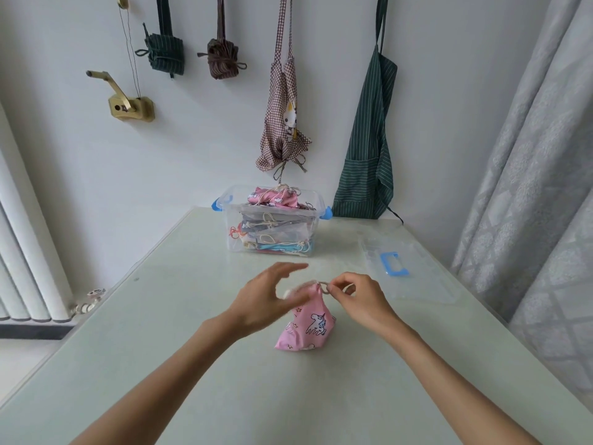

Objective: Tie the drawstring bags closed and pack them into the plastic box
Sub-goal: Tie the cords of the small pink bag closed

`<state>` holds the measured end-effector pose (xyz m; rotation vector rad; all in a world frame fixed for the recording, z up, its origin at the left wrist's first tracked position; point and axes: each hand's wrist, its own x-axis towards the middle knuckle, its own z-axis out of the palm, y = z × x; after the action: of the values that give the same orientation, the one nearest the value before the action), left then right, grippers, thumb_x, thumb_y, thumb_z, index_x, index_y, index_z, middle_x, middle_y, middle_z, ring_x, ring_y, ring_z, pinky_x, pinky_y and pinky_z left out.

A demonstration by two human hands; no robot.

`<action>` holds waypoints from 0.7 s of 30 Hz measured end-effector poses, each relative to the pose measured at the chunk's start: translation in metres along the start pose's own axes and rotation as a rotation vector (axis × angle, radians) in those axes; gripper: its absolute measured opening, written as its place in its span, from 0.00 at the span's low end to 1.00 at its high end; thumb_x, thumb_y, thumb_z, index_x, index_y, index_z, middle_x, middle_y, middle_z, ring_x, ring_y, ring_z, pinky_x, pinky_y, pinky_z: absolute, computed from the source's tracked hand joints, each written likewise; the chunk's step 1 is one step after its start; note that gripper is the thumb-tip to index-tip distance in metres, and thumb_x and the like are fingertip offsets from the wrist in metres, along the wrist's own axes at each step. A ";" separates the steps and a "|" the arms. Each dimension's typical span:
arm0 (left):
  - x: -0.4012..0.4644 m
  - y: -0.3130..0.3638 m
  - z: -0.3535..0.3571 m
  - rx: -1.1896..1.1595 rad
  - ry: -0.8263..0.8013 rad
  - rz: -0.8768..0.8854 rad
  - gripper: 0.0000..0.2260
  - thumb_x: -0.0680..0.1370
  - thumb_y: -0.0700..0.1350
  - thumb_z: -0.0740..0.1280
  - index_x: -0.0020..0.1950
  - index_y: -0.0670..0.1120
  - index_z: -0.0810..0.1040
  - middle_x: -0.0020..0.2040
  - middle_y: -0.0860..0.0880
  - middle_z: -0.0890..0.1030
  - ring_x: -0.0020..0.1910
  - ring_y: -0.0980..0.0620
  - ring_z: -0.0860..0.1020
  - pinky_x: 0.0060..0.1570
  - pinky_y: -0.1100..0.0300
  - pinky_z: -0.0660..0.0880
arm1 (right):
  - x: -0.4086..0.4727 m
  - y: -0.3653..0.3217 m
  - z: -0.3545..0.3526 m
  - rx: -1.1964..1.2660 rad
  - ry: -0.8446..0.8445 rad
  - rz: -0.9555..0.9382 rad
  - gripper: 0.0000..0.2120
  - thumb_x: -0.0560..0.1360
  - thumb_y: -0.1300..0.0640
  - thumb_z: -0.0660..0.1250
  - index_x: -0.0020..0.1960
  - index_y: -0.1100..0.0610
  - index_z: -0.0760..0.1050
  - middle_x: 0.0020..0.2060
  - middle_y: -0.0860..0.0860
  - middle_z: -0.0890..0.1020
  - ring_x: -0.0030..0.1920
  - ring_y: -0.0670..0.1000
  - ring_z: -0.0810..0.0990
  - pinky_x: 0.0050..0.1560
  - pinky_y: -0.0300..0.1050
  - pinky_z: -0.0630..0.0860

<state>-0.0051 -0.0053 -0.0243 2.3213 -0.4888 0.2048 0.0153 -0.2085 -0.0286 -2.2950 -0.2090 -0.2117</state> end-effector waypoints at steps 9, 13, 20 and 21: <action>0.007 -0.021 0.012 0.283 -0.112 -0.234 0.14 0.73 0.57 0.69 0.56 0.56 0.79 0.53 0.52 0.83 0.53 0.46 0.79 0.48 0.55 0.74 | -0.007 0.008 0.018 -0.101 -0.488 -0.027 0.32 0.72 0.60 0.65 0.73 0.45 0.59 0.71 0.46 0.67 0.70 0.48 0.65 0.65 0.41 0.65; 0.017 -0.031 0.009 0.175 -0.210 -0.289 0.10 0.75 0.52 0.68 0.54 0.49 0.80 0.53 0.48 0.83 0.53 0.45 0.79 0.51 0.53 0.75 | -0.005 0.013 0.029 -0.235 -0.421 -0.080 0.24 0.72 0.54 0.65 0.67 0.44 0.70 0.60 0.50 0.77 0.60 0.52 0.74 0.60 0.48 0.72; 0.059 -0.035 -0.009 -0.213 -0.152 -0.383 0.07 0.77 0.43 0.67 0.54 0.46 0.80 0.44 0.45 0.81 0.39 0.52 0.78 0.36 0.61 0.78 | 0.023 0.020 0.017 -0.016 -0.259 -0.079 0.09 0.74 0.59 0.66 0.35 0.52 0.78 0.31 0.45 0.78 0.35 0.47 0.75 0.43 0.45 0.72; 0.068 -0.034 -0.014 -0.246 -0.150 -0.366 0.07 0.77 0.43 0.67 0.54 0.46 0.80 0.43 0.46 0.81 0.37 0.53 0.78 0.36 0.62 0.77 | 0.033 0.019 0.012 0.018 -0.250 -0.084 0.11 0.74 0.60 0.67 0.34 0.50 0.77 0.30 0.43 0.77 0.34 0.44 0.74 0.42 0.43 0.71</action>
<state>0.0707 0.0070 -0.0169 2.1453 -0.1438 -0.1962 0.0524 -0.2097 -0.0432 -2.2935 -0.4340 0.0355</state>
